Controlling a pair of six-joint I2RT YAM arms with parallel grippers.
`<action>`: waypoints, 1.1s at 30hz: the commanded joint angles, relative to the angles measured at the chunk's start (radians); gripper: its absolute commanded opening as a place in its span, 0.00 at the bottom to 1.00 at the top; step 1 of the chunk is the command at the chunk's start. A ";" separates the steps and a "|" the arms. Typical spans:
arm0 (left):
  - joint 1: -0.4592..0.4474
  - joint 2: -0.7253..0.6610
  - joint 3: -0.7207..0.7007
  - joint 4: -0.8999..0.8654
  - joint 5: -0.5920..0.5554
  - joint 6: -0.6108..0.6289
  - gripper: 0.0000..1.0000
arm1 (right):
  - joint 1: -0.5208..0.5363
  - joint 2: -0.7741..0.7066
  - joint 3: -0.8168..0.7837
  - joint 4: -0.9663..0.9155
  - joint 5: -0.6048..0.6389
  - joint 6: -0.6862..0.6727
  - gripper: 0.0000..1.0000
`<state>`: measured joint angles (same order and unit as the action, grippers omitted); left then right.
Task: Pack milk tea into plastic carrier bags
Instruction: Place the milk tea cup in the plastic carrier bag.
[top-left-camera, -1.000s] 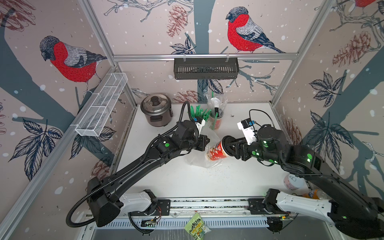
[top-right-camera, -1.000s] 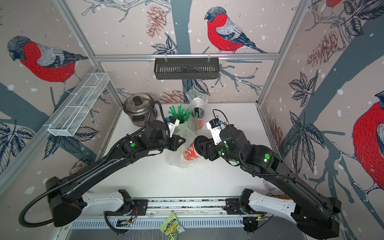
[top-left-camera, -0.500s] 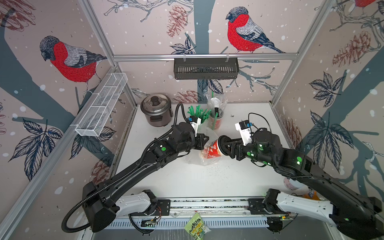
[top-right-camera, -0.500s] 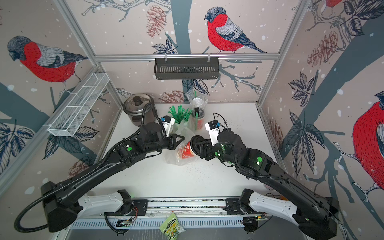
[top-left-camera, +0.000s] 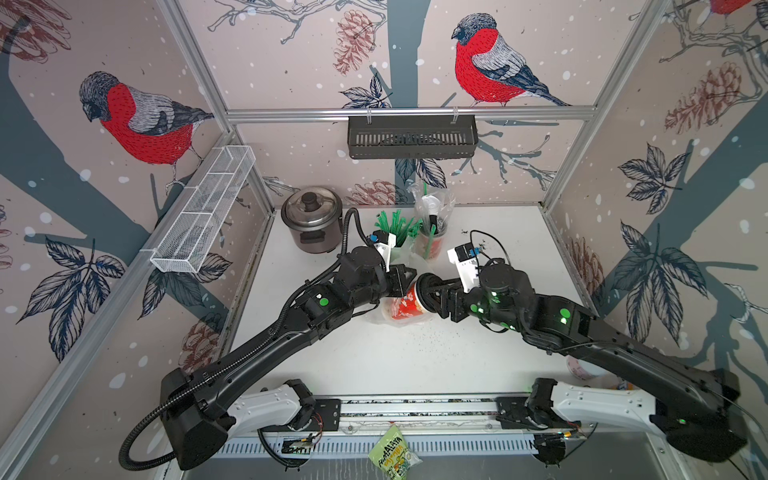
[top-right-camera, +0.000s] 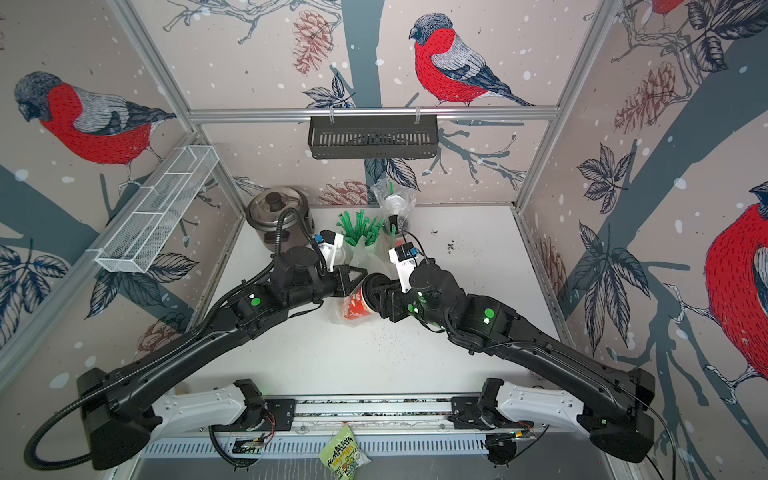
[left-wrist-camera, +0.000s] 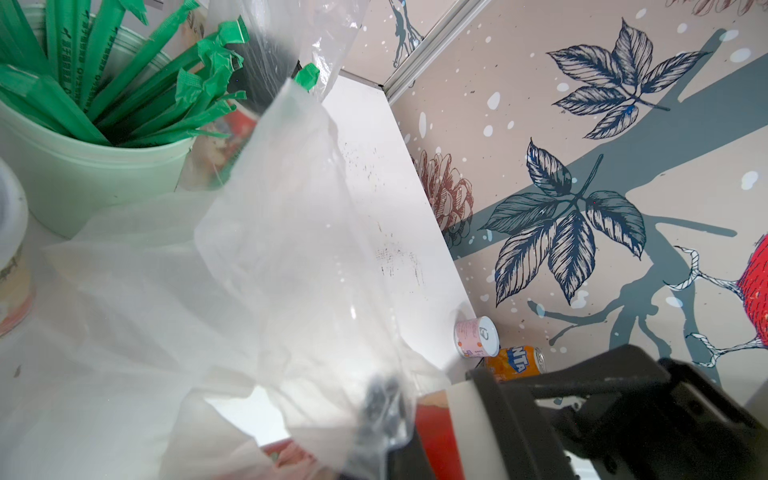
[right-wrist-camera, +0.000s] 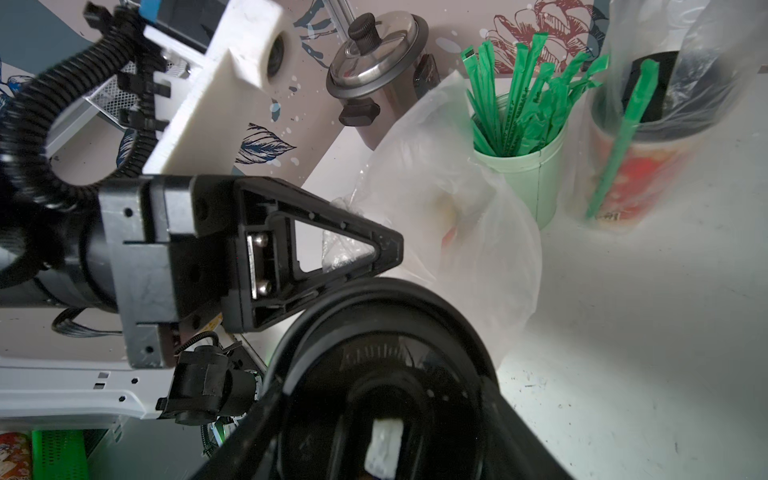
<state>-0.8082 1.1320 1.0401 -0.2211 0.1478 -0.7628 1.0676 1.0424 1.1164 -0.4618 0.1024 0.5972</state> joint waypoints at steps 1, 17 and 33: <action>0.002 -0.008 -0.001 0.054 -0.016 -0.027 0.00 | 0.017 0.036 0.009 0.068 0.037 -0.013 0.56; 0.003 -0.030 -0.011 0.065 -0.037 -0.044 0.00 | 0.104 0.140 -0.005 0.176 0.151 -0.005 0.56; 0.012 -0.036 -0.018 0.085 -0.066 -0.084 0.00 | 0.158 -0.072 -0.143 0.281 0.231 0.064 0.55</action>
<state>-0.7986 1.0981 1.0245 -0.1905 0.1005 -0.8154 1.2205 0.9722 0.9874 -0.2573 0.3214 0.6357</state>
